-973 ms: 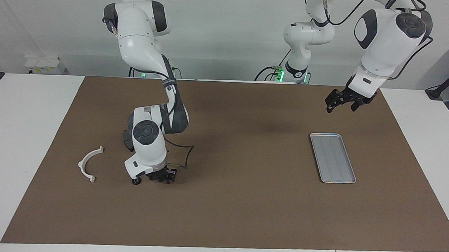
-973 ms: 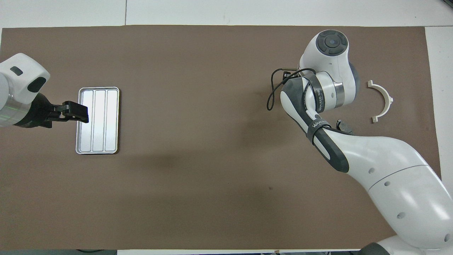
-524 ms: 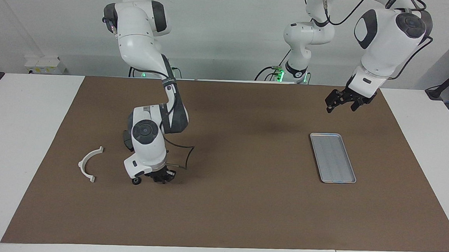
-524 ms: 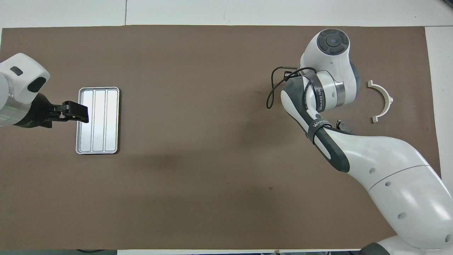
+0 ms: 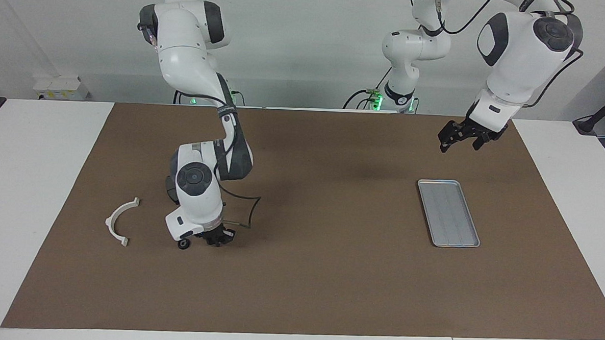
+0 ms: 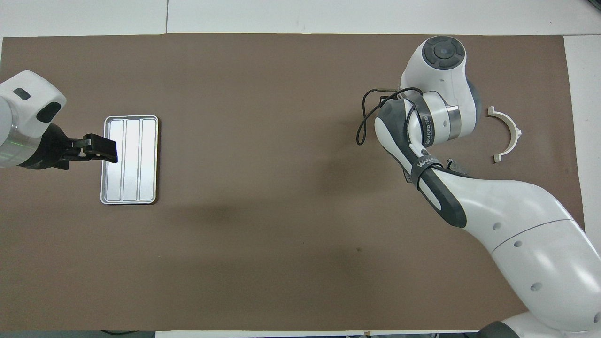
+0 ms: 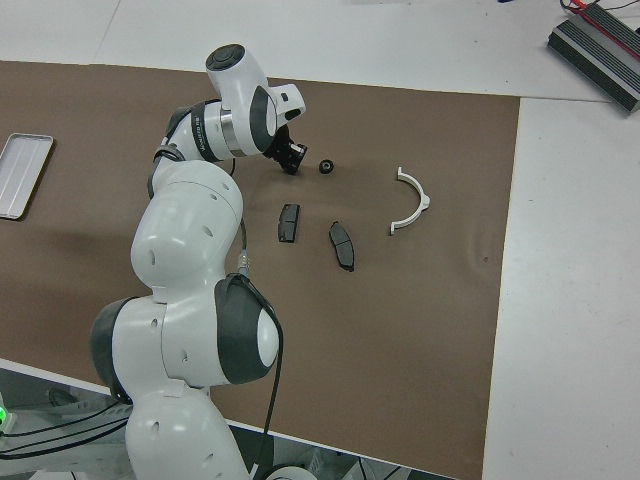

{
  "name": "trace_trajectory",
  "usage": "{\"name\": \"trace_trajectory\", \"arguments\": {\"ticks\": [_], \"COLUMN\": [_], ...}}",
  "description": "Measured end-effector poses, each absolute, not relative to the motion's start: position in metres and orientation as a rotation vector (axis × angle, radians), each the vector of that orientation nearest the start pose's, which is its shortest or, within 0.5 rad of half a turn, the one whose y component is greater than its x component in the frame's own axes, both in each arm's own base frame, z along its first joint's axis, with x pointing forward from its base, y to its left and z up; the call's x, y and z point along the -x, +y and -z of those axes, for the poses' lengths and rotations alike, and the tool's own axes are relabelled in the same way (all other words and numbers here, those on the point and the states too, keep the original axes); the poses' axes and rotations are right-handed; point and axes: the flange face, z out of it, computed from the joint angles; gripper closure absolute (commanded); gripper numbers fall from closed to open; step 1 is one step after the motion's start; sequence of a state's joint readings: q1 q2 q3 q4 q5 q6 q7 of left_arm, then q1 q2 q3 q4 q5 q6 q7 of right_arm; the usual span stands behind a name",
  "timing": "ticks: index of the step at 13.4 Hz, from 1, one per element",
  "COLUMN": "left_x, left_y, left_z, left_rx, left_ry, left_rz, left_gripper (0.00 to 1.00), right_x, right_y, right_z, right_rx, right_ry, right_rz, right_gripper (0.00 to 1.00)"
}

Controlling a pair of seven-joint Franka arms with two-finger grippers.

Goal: Pick bearing gear from pile to tray

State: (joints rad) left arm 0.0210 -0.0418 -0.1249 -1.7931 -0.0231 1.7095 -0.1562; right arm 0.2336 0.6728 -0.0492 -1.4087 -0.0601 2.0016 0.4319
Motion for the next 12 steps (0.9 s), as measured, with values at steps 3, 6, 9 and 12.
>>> {"name": "trace_trajectory", "arguments": {"ticks": [3, 6, 9, 12], "left_x": [-0.542, -0.542, -0.542, -0.542], "left_y": [-0.06, -0.06, -0.06, -0.06], "left_z": [-0.554, -0.554, -0.554, -0.554], "left_rx": [3.152, 3.152, 3.152, 3.152], "left_ry": [-0.089, -0.089, -0.089, -0.089], "left_rz": [-0.069, -0.069, -0.069, -0.069], "left_gripper": [0.0, 0.0, 0.0, 0.0], "right_x": [-0.699, -0.658, -0.609, -0.573], "right_y": [0.147, 0.211, 0.319, 0.398], "right_z": [-0.407, -0.512, -0.533, -0.534], "right_rx": [3.226, 3.148, 3.098, 3.021], "right_ry": [0.27, 0.267, 0.501, 0.686], "right_rz": [-0.227, -0.208, -0.163, -0.096], "right_gripper": [1.0, 1.0, 1.0, 1.0]}}
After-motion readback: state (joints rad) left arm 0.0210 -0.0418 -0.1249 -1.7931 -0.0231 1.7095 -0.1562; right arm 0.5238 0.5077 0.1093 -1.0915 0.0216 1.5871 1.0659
